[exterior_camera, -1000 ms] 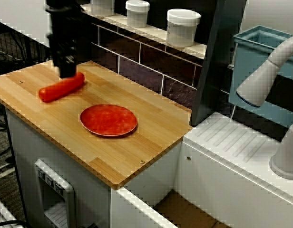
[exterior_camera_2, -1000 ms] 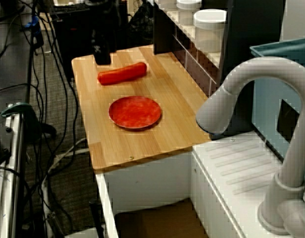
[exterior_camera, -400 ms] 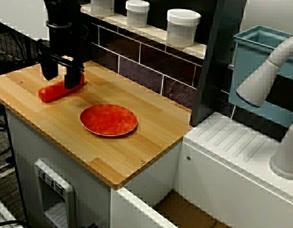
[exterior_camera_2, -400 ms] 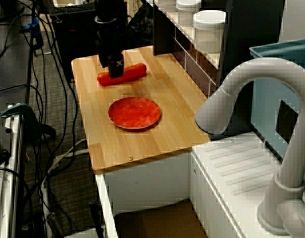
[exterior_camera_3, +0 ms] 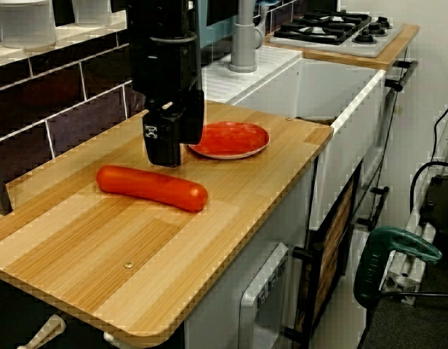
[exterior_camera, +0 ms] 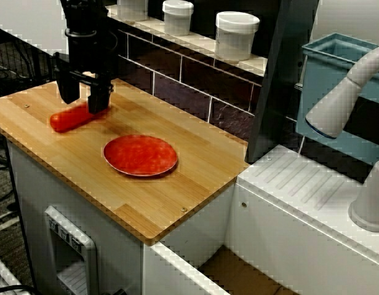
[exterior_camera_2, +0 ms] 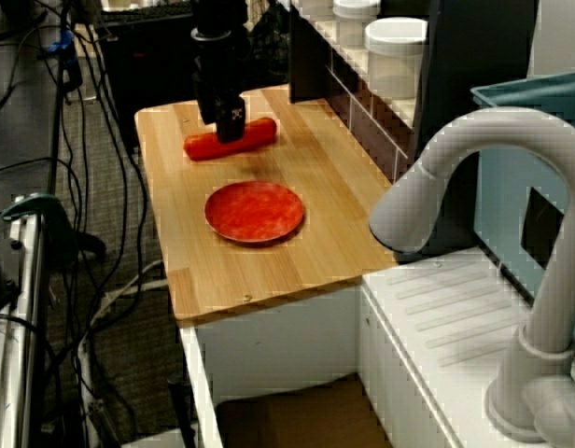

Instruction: Put the object on the plate

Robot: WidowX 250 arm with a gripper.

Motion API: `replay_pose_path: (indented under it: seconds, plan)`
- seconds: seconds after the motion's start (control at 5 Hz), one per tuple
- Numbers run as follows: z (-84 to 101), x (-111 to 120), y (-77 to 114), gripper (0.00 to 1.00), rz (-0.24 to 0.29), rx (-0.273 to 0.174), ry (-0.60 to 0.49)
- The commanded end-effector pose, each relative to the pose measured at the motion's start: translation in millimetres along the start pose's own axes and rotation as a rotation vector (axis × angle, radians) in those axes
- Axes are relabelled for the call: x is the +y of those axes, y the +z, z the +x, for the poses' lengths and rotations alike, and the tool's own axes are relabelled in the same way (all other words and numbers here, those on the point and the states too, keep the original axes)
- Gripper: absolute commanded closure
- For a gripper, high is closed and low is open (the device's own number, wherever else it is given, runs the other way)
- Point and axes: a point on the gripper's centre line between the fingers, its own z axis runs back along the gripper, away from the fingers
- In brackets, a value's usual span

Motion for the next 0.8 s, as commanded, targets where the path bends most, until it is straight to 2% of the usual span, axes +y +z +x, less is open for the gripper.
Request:
replay_pose_path:
  seconds: [0.0, 0.2, 0.6]
  plan:
    - [-9.7, 10, 33.3, 0.00, -0.016, -0.069, -0.047]
    - [-5.5, 14, 23.4, 0.00, 0.005, -0.071, -0.048]
    - [0.0, 25, 8.0, 0.00, 0.041, -0.117, -0.024]
